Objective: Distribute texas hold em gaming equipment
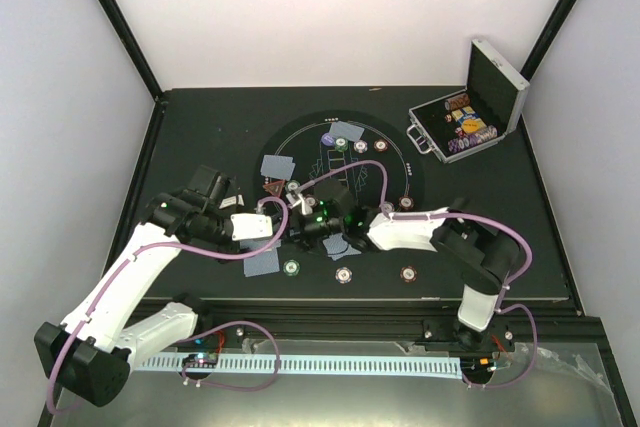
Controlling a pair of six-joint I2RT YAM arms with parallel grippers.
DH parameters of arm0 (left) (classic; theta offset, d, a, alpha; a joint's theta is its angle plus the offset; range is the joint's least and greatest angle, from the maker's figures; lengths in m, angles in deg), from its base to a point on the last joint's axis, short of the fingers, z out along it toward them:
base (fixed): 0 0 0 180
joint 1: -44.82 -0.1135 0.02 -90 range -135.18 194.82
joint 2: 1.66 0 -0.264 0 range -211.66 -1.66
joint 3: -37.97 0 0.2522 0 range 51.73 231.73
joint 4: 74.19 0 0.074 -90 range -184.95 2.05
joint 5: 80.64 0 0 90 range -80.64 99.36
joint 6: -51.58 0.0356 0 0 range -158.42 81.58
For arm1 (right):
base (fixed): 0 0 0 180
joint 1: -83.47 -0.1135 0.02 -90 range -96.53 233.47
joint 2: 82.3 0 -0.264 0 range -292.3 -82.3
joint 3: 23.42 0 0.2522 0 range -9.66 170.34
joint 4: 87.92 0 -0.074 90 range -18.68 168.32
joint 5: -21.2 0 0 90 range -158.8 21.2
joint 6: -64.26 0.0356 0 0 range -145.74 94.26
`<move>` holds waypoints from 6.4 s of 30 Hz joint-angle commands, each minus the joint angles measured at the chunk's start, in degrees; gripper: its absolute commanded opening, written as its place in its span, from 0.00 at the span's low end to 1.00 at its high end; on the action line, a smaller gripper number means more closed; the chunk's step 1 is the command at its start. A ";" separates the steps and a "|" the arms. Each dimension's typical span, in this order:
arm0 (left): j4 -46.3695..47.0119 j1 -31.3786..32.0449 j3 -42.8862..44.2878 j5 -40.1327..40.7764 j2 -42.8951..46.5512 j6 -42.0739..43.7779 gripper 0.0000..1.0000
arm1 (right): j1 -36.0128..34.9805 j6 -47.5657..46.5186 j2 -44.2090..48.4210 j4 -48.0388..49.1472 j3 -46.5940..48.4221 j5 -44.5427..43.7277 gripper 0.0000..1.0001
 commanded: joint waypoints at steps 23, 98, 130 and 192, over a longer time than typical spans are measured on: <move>-0.15 0.13 0.67 -0.49 1.32 0.28 0.02 | 4.88 -5.64 12.76 -10.79 -4.74 -2.95 0.33; -2.27 0.12 2.78 0.51 0.43 0.05 0.02 | 11.89 -56.22 -41.42 -94.74 80.86 -56.50 0.46; -1.60 0.13 2.96 0.20 0.01 0.06 0.01 | 5.20 -14.00 13.93 -14.14 -0.49 1.12 0.80; -2.11 0.13 3.14 0.45 0.71 0.34 0.02 | 4.04 -10.11 10.05 -12.10 -2.07 1.52 0.21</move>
